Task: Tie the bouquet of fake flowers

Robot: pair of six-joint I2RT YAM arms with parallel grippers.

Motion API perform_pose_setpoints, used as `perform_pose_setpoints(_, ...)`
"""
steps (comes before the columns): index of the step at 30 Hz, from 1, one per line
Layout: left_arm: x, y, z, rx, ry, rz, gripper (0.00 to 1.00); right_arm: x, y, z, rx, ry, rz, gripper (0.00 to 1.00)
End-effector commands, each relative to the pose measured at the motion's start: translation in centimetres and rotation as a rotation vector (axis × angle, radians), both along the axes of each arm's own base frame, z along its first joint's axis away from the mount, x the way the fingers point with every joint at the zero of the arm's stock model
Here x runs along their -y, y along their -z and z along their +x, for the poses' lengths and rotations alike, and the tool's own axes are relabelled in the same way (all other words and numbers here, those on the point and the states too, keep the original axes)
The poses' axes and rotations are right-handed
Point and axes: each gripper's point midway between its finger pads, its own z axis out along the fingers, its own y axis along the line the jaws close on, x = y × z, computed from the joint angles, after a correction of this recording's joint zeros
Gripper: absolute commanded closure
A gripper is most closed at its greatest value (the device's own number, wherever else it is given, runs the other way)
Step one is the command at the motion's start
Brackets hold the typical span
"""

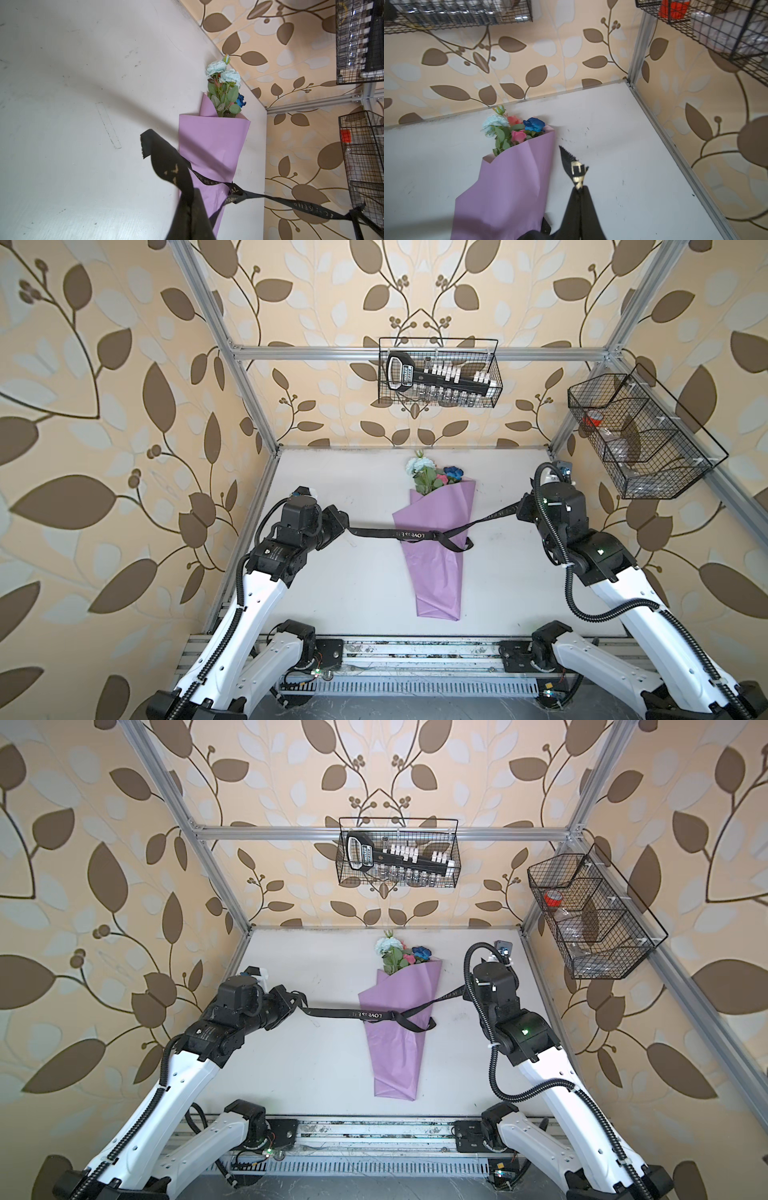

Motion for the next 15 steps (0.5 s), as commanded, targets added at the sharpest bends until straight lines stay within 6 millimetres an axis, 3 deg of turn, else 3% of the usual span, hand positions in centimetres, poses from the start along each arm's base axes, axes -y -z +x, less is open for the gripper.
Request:
perform_pose_setpoints(1, -1.9, -1.2, 0.2, 0.043, -0.07, 0.064, 1.0, 2.1, 0.7, -0.4, -0.016, 0.086, -0.011, 1.0)
perform_pose_setpoints(7, -3.5, -0.2, 0.0, 0.036, -0.138, 0.114, 1.0, 3.0, 1.0, -0.5, -0.012, 0.131, -0.003, 1.0)
perform_pose_setpoints(9, -4.3, 1.5, -0.3, -0.003, -0.175, 0.141, 1.0, 3.7, 1.4, -0.8, 0.0, 0.175, -0.008, 1.0)
perform_pose_setpoints(15, -4.4, 4.7, -0.6, -0.07, -0.181, 0.134, 1.0, 6.7, 2.5, -2.8, 0.035, 0.352, 0.005, 1.0)
